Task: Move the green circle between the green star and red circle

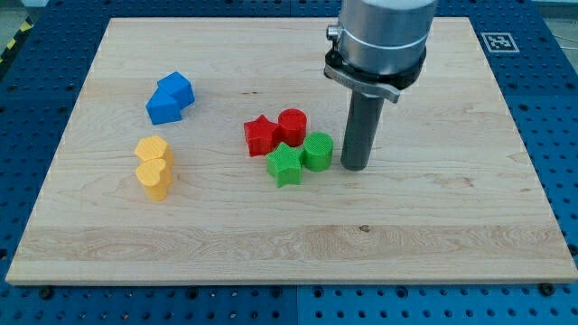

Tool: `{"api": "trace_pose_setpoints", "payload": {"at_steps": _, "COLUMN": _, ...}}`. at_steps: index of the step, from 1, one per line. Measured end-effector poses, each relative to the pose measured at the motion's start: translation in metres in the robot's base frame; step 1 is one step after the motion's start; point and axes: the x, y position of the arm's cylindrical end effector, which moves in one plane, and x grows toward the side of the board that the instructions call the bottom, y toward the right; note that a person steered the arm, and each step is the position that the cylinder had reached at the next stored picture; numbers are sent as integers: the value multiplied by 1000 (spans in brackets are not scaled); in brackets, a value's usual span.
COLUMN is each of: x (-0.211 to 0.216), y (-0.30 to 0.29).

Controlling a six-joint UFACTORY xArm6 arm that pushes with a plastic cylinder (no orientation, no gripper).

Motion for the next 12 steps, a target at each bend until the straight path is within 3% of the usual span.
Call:
{"api": "trace_pose_setpoints", "payload": {"at_steps": 2, "x": -5, "y": -5}}
{"api": "trace_pose_setpoints", "payload": {"at_steps": 5, "x": -22, "y": -56}}
{"api": "trace_pose_setpoints", "payload": {"at_steps": 9, "x": -6, "y": -30}}
{"api": "trace_pose_setpoints", "payload": {"at_steps": 12, "x": -160, "y": -24}}
